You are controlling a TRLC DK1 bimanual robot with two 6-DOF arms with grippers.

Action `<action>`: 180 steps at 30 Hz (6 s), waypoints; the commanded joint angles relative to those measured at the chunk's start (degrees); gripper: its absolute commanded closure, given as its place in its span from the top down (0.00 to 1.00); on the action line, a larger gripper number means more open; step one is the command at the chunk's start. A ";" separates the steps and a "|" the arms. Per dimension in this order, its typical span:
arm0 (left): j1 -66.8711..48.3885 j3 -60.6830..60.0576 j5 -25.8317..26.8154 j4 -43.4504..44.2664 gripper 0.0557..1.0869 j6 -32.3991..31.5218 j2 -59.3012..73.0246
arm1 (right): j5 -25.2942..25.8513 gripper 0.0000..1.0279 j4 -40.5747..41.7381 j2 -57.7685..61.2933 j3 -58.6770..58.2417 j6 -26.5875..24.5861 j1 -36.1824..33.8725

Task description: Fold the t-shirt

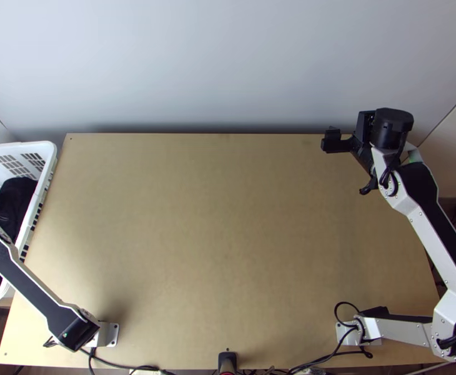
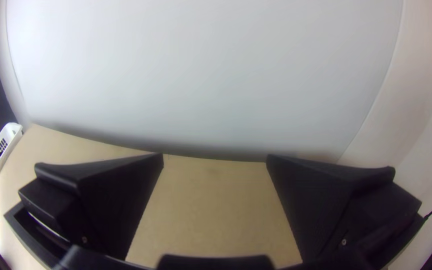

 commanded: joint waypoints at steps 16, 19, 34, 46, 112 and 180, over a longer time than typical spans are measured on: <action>0.50 3.00 -1.03 -3.43 0.95 4.01 9.57 | 1.24 0.93 -0.27 1.69 1.01 -0.86 -0.03; -0.02 3.00 -1.03 -4.22 0.95 6.38 10.01 | 1.24 0.93 -0.18 2.04 1.18 -0.86 -0.03; -0.11 3.09 0.47 -9.76 0.03 4.36 8.86 | 1.24 0.93 1.05 3.44 1.54 -2.27 0.24; 2.61 3.00 0.11 -13.63 0.03 0.14 -0.80 | 1.24 0.93 1.75 3.62 1.18 -2.27 0.24; -73.15 -46.13 15.58 -42.81 0.04 -10.23 -77.27 | 1.50 0.93 13.18 -23.27 -29.31 0.89 -3.02; -82.11 -8.60 0.47 -21.27 0.94 -44.16 -22.25 | 0.80 0.94 21.44 -34.61 -57.00 6.61 1.73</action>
